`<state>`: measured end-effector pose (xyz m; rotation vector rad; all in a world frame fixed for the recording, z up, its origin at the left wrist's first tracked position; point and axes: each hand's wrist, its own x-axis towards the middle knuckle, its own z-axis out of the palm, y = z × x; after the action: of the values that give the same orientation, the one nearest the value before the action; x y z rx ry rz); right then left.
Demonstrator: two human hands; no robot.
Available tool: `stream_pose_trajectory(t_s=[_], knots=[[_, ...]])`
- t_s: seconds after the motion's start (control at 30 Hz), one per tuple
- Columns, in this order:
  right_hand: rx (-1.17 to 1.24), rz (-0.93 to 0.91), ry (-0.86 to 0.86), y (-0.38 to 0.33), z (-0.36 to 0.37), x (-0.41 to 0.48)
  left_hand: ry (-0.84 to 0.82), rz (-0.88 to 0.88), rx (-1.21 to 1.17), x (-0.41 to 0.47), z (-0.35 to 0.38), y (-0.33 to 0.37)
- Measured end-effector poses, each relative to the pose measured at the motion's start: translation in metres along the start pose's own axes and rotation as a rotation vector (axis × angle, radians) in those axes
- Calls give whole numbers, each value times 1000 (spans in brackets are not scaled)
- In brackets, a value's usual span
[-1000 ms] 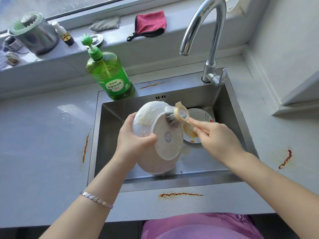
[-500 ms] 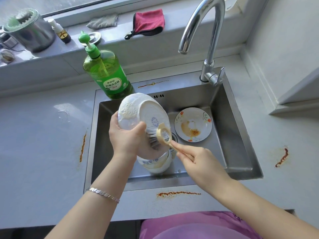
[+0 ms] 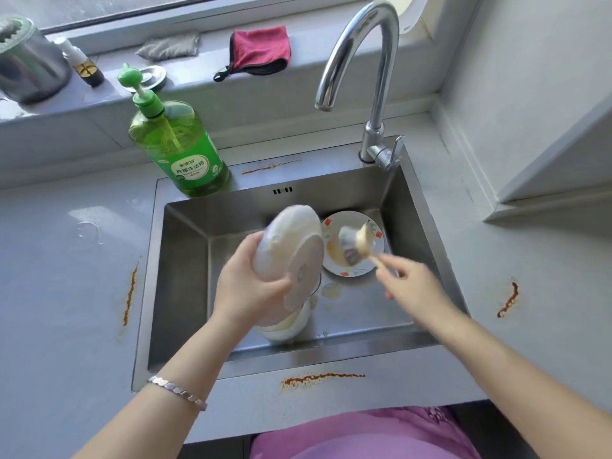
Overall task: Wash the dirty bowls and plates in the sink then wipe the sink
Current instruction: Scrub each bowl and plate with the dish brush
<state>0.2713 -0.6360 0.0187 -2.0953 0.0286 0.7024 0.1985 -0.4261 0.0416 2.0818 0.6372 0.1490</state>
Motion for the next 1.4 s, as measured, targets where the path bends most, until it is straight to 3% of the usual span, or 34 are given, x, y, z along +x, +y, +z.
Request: stream_pose_trajectory(t_s=[0.07, 0.13, 0.2, 0.3, 0.47, 0.63, 0.73, 0.87, 0.97, 1.1, 1.2, 1.4], knots=[[149, 78, 18, -9, -17, 8, -111, 88, 188, -1, 9, -4], [274, 129, -41, -23, -25, 8, -157, 310, 340, -2, 19, -9], [277, 152, -100, -32, -26, 7, -177, 574, 371, -4, 30, -15], [165, 190, -130, -32, -21, 3, -155, 782, 298, -5, 39, -20], [207, 260, -116, -25, -13, 3, -83, 1028, 325, -6, 44, -36], [300, 247, -57, -18, -4, 0, -109, 1084, 395, -6, 46, -45], [263, 149, 36, -13, -5, -2, -267, 789, 266, -3, 38, -42], [171, -44, 118, -7, -13, -3, -196, -99, 91, 3, 31, -31], [178, -83, 97, 2, -21, 1, -405, -597, -306, 7, 38, -24], [132, -20, 33, 27, -32, 12, -421, -712, -545, 6, 53, -28], [92, 10, -22, 41, -43, 23, -399, -724, -522, 6, 74, -33], [-103, 40, 61, 53, -79, 48, -322, -728, -341, 22, 113, -45]])
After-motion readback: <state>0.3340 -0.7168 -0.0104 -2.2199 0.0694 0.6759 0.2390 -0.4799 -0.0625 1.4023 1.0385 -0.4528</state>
